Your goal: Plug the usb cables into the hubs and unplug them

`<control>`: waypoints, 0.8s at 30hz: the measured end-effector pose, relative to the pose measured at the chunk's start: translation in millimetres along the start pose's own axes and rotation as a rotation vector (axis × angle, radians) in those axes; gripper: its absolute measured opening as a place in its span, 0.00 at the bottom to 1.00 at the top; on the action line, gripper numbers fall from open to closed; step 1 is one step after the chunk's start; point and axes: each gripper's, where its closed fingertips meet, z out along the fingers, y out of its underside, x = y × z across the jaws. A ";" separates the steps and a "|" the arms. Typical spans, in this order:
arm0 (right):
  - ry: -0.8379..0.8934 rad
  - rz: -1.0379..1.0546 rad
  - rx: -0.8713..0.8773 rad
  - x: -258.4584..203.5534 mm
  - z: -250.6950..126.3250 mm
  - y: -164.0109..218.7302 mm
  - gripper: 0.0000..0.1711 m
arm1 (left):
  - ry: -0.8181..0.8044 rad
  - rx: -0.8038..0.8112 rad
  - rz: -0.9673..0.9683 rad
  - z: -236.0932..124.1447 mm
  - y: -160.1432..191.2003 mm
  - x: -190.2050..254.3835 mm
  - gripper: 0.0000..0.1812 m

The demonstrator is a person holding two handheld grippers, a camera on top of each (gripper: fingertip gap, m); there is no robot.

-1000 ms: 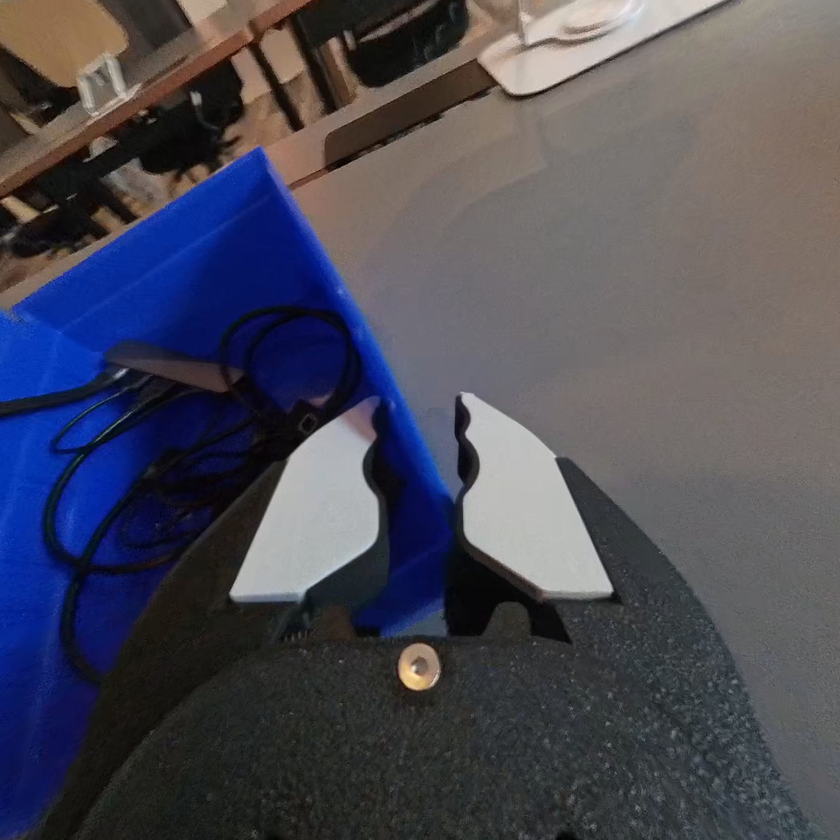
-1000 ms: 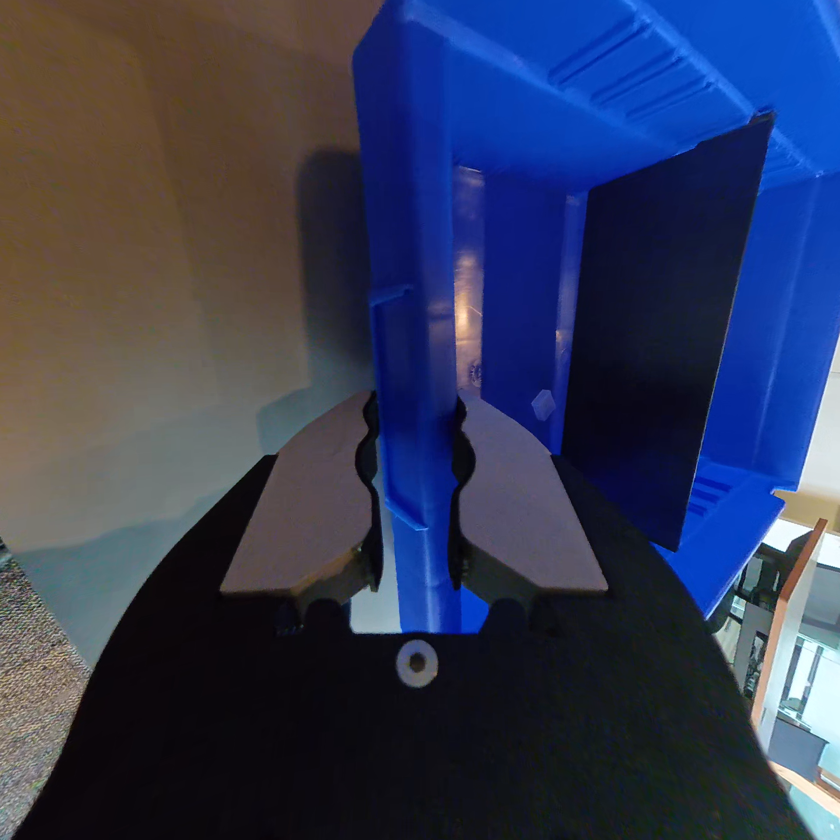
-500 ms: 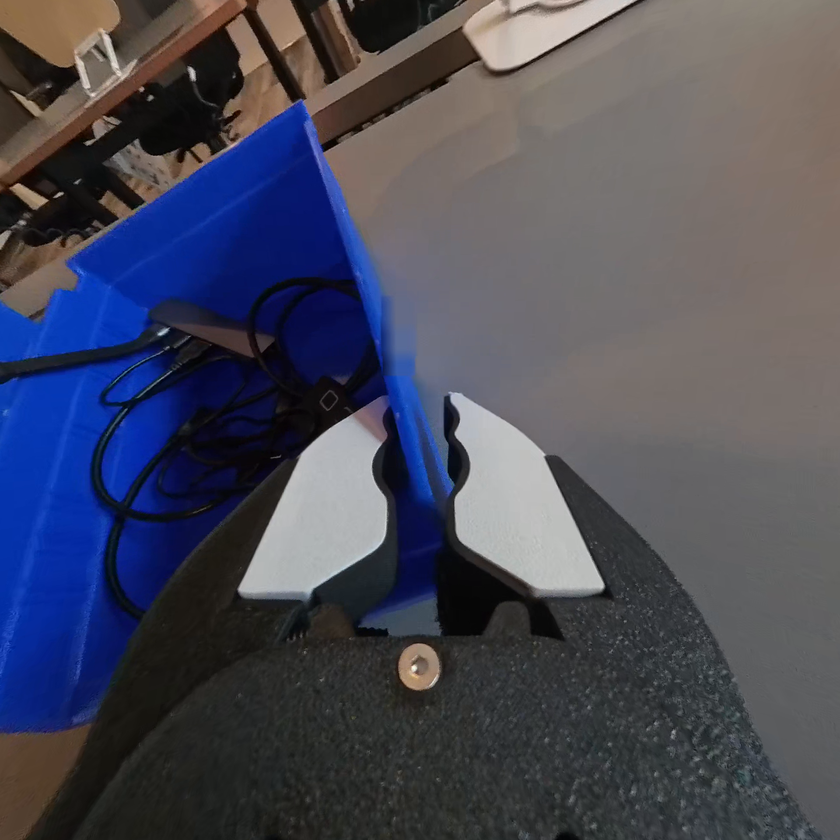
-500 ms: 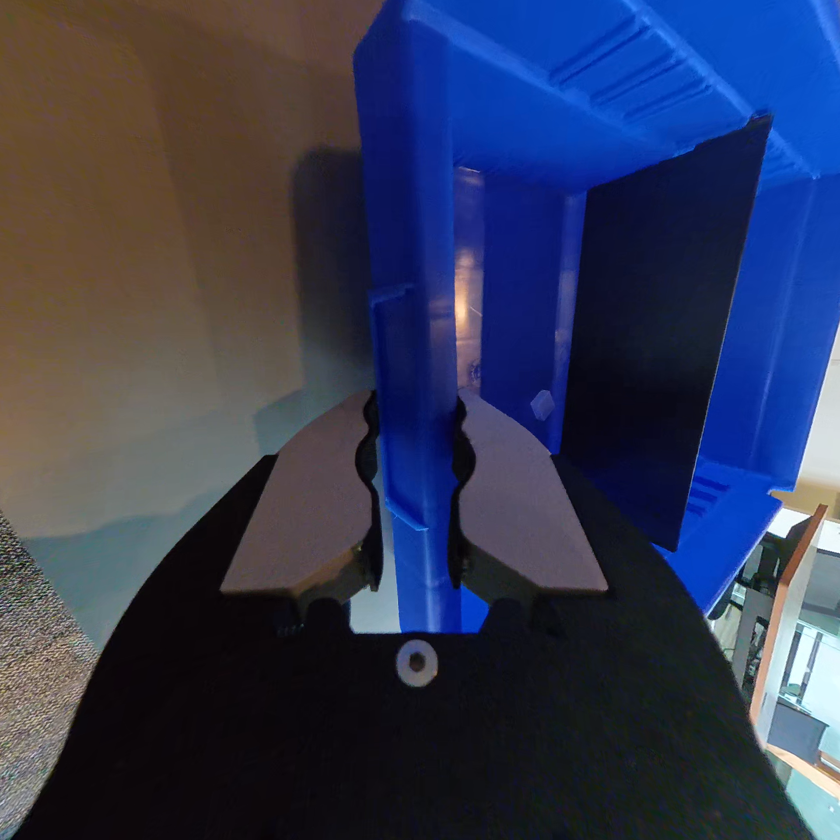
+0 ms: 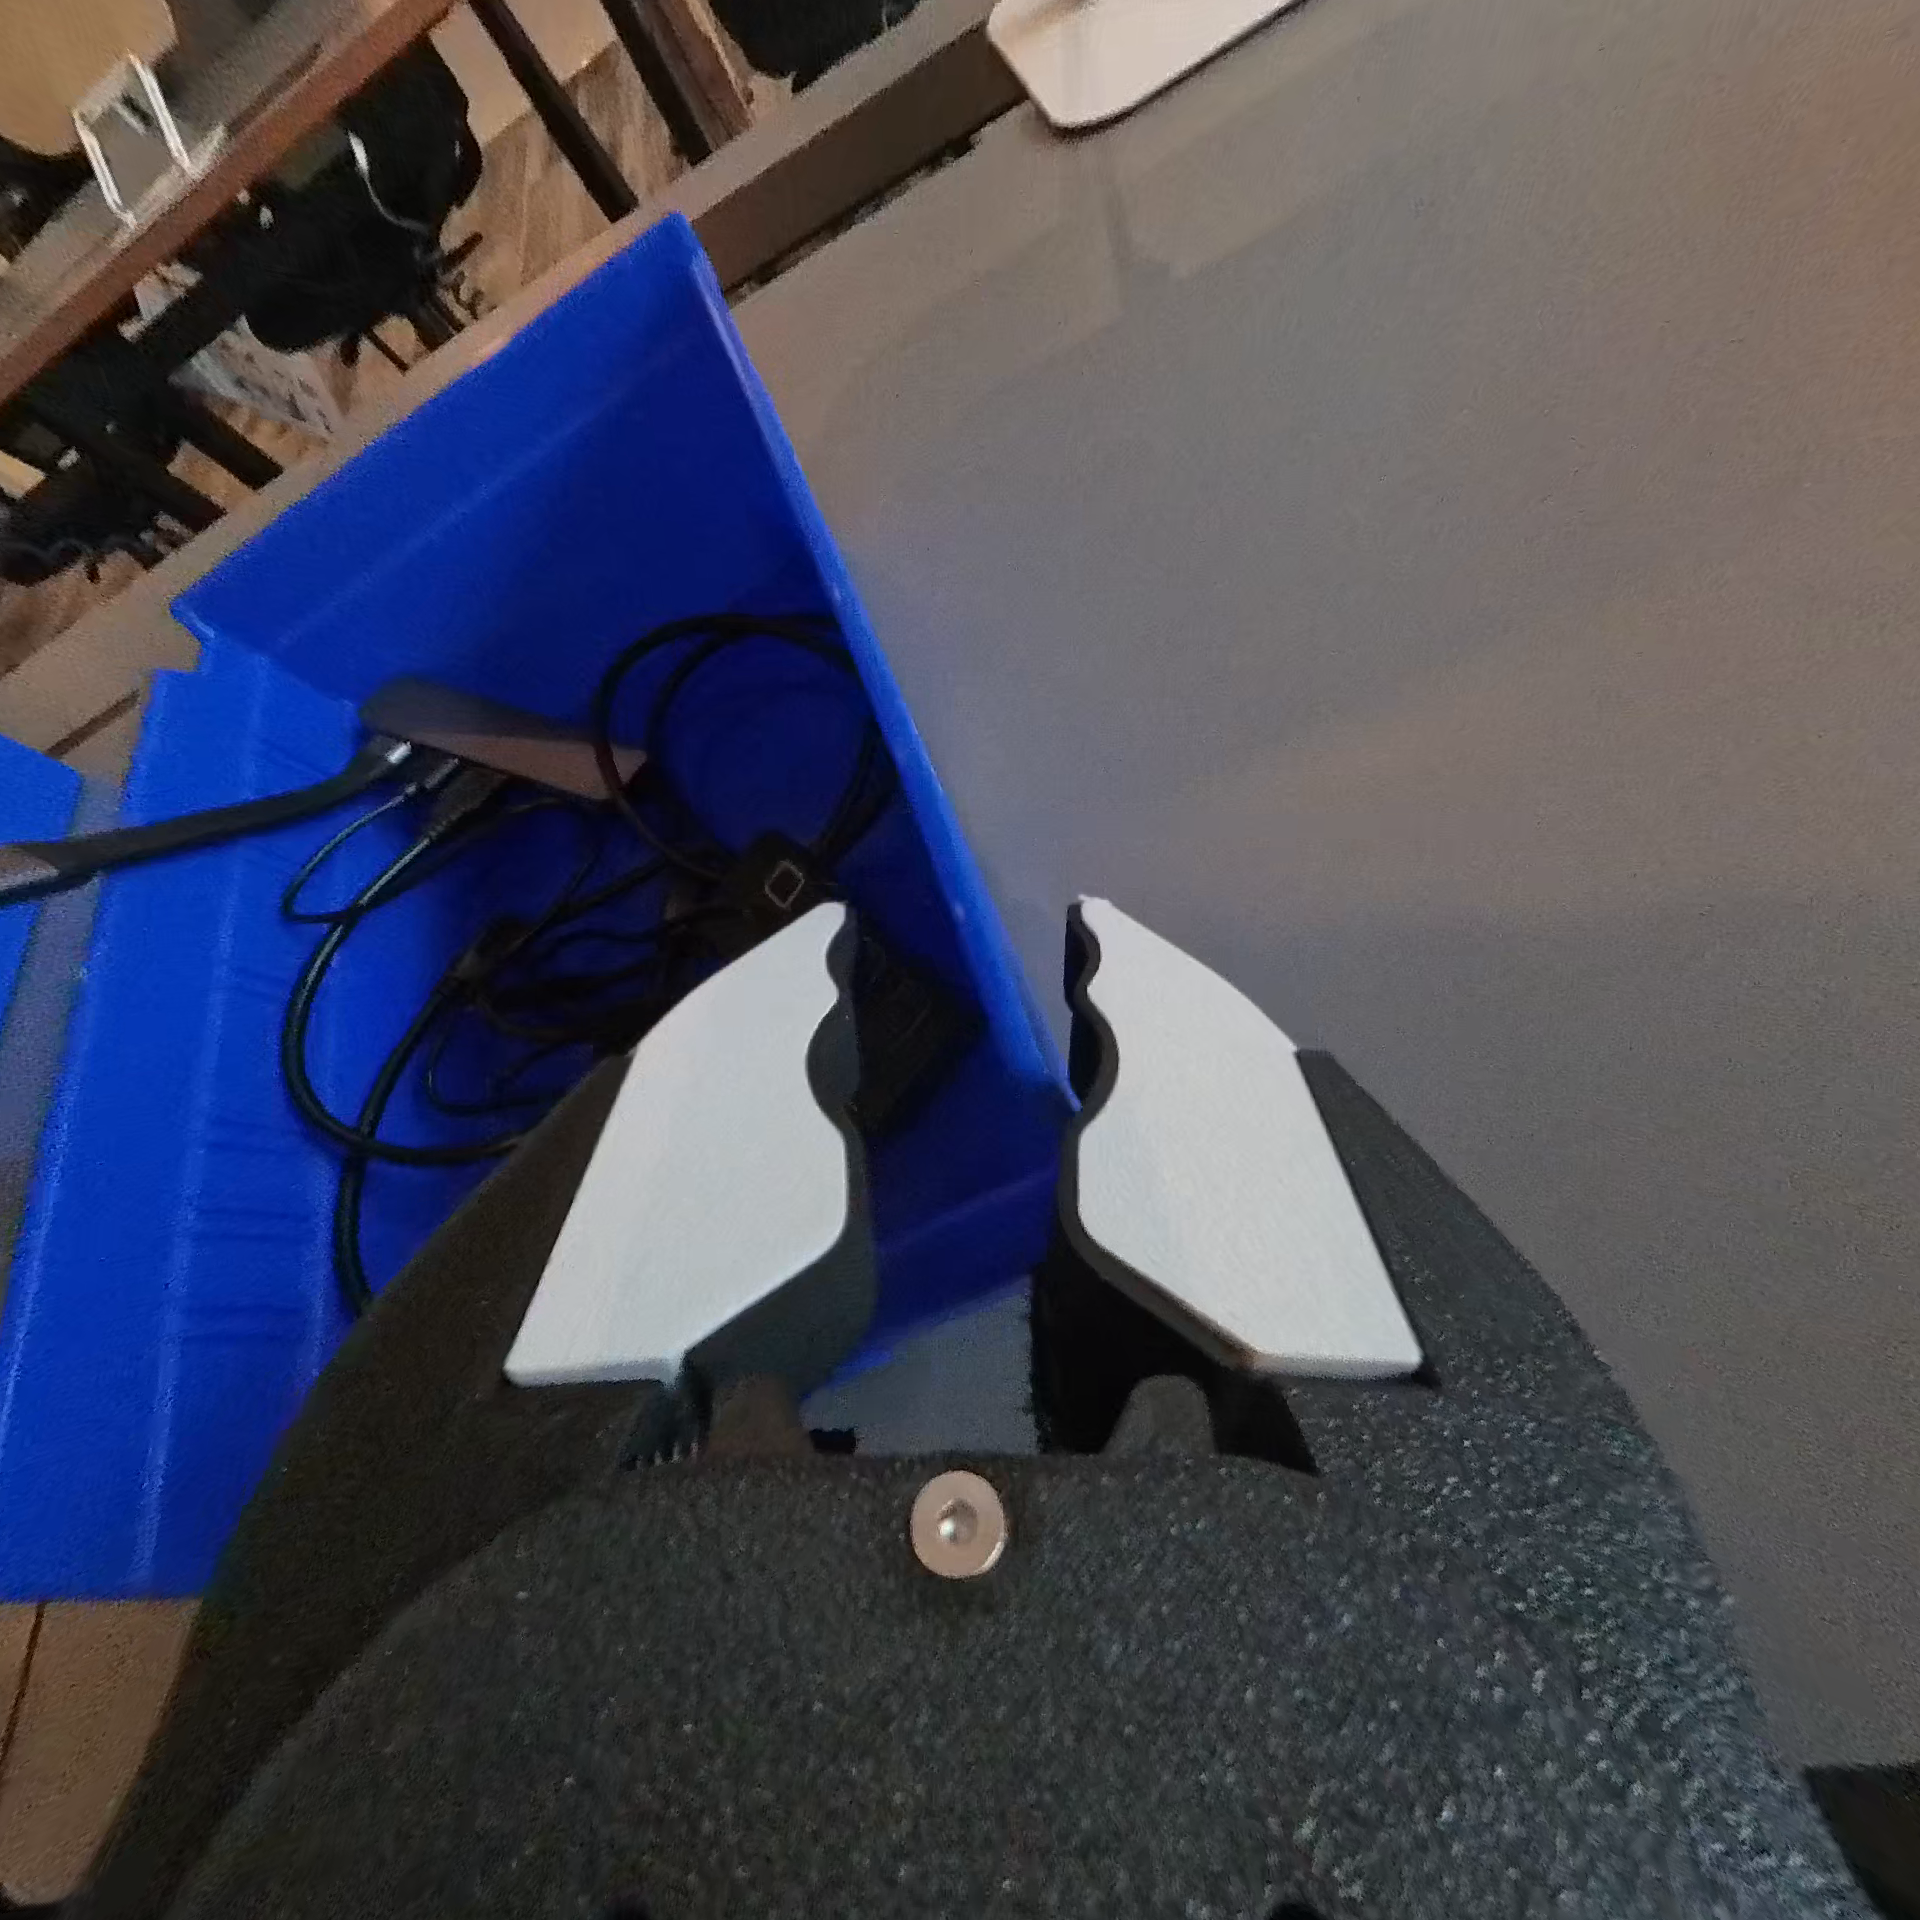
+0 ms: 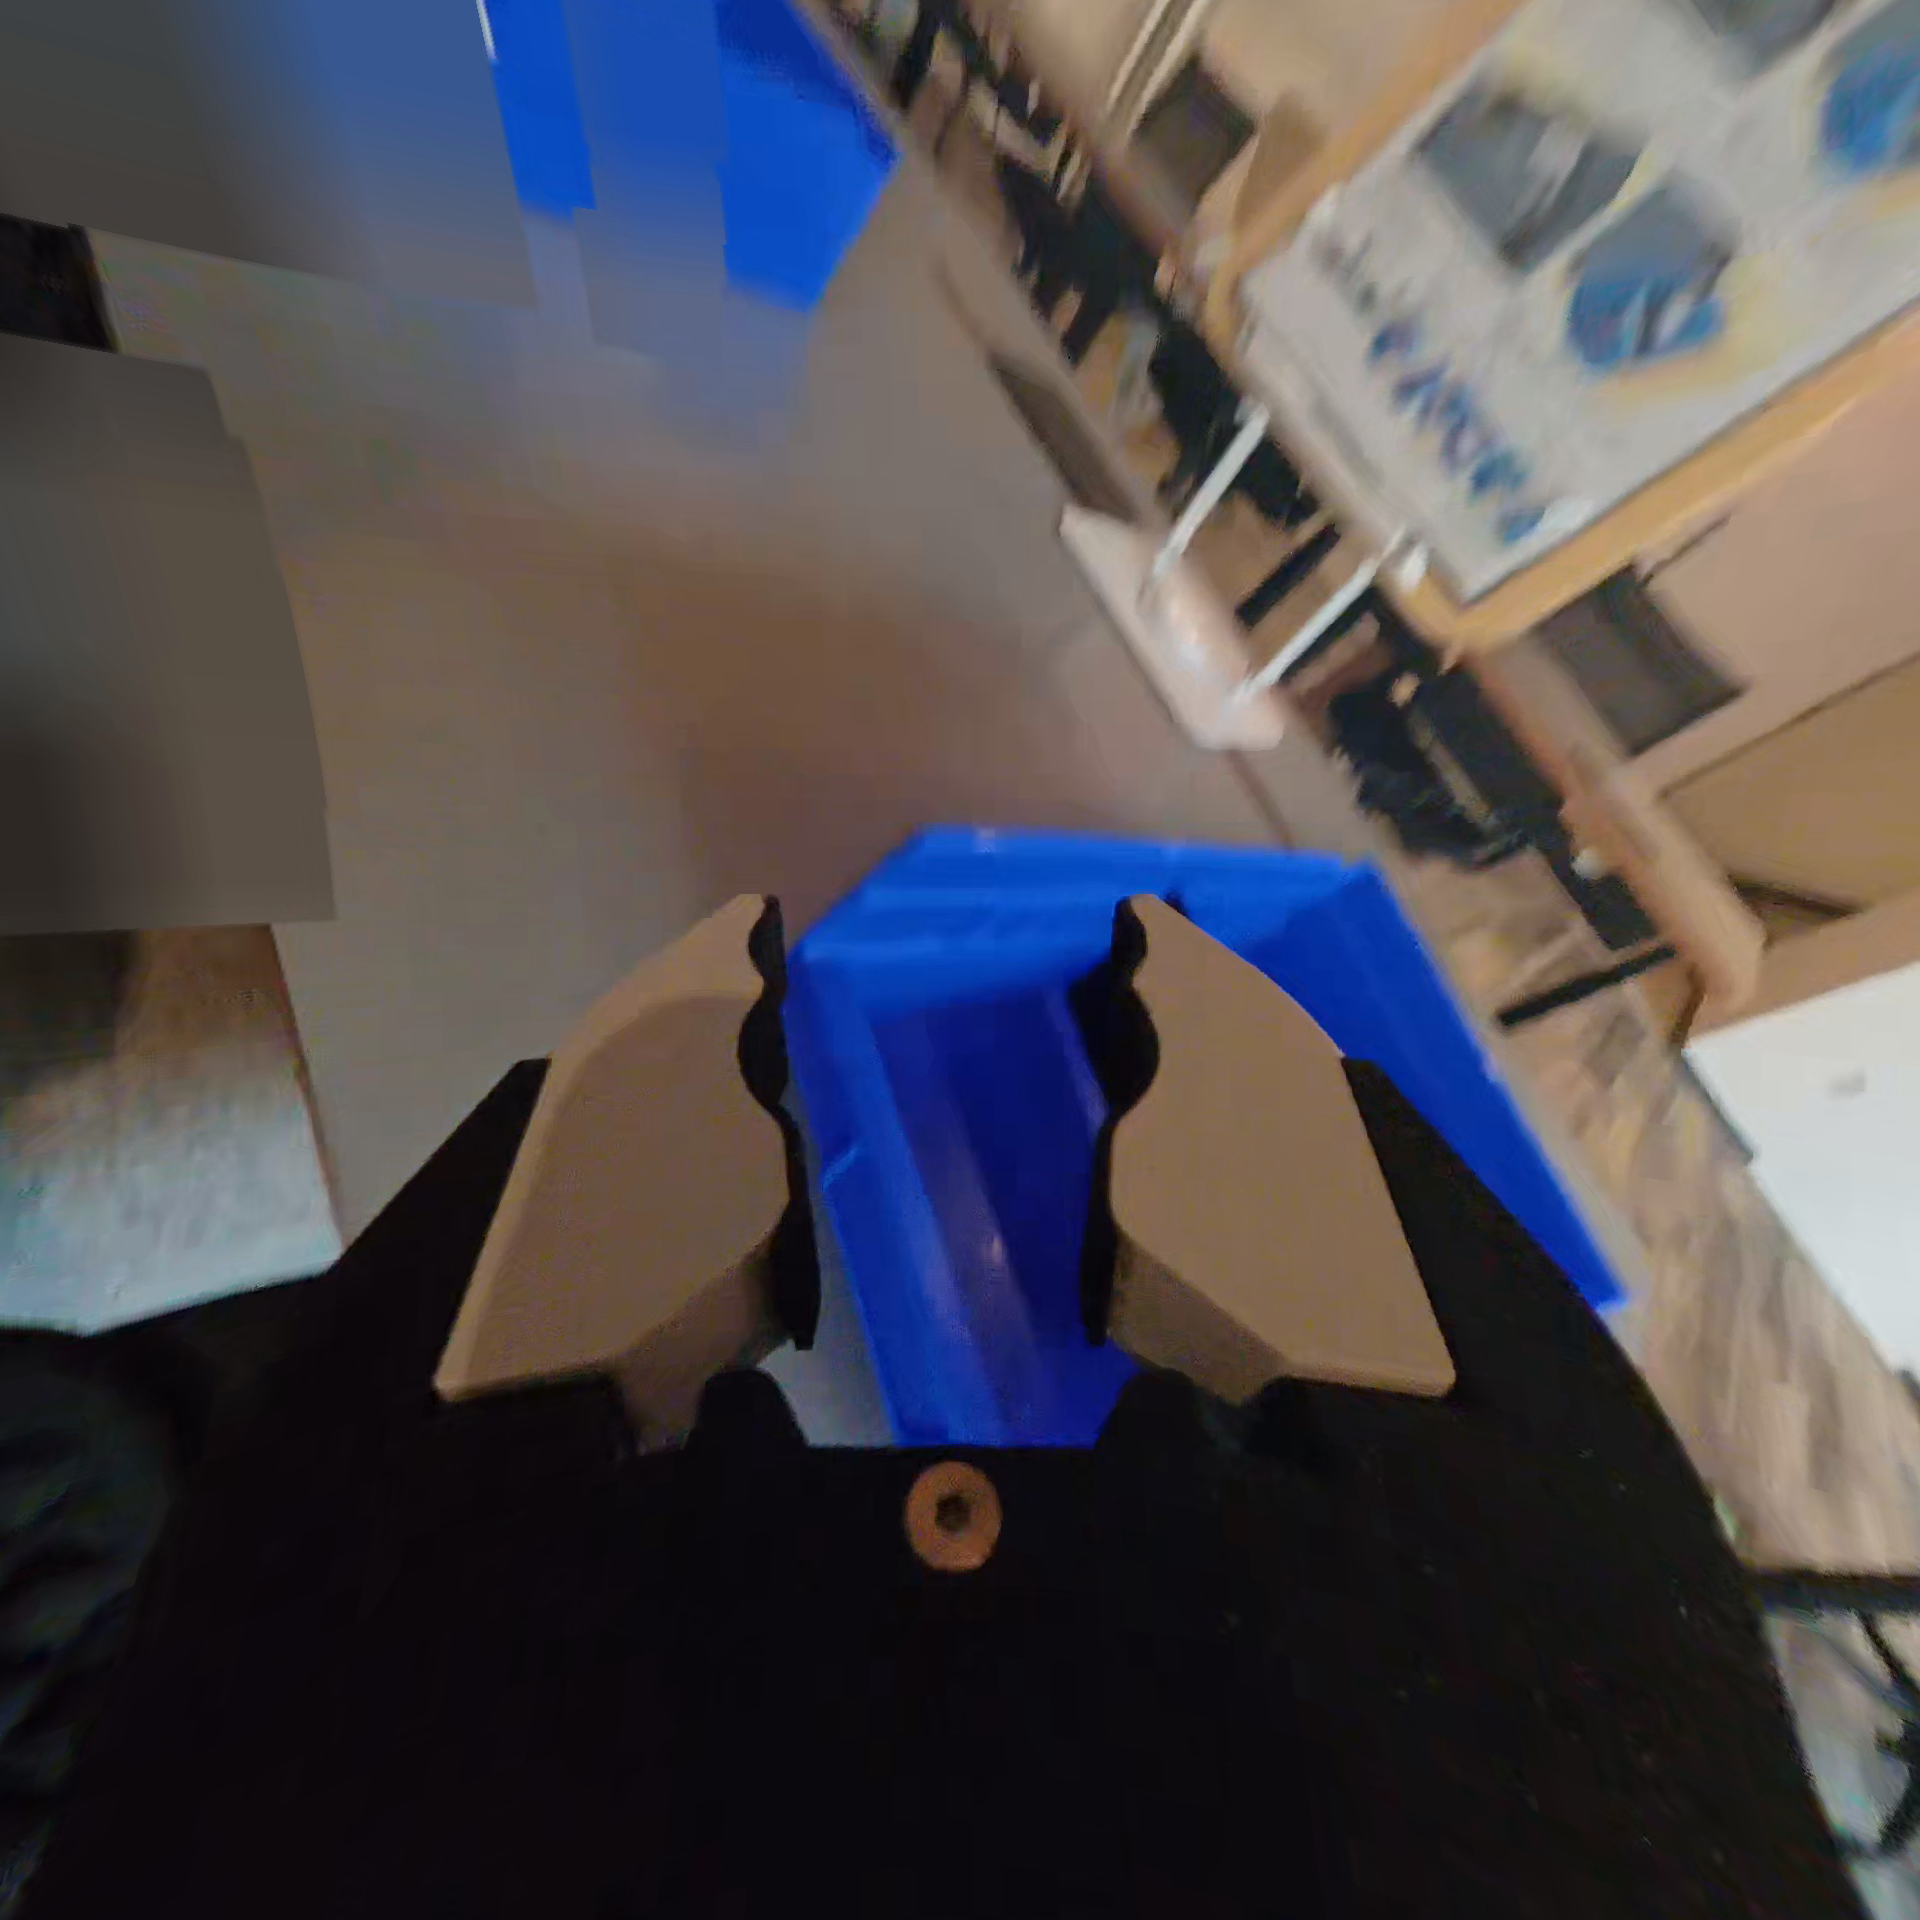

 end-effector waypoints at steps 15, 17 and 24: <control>0.110 0.039 0.376 39.5 25.8 -163.1 0.41 | -0.282 0.549 -0.245 -88.4 -56.6 -110.5 0.60; 0.079 0.159 0.453 43.3 28.0 -169.5 0.49 | -0.229 0.616 -0.386 -95.1 -53.8 -125.8 0.76; 0.097 0.384 0.524 64.6 26.7 -143.6 0.72 | -0.071 0.904 -0.580 -130.5 -67.7 -148.6 0.67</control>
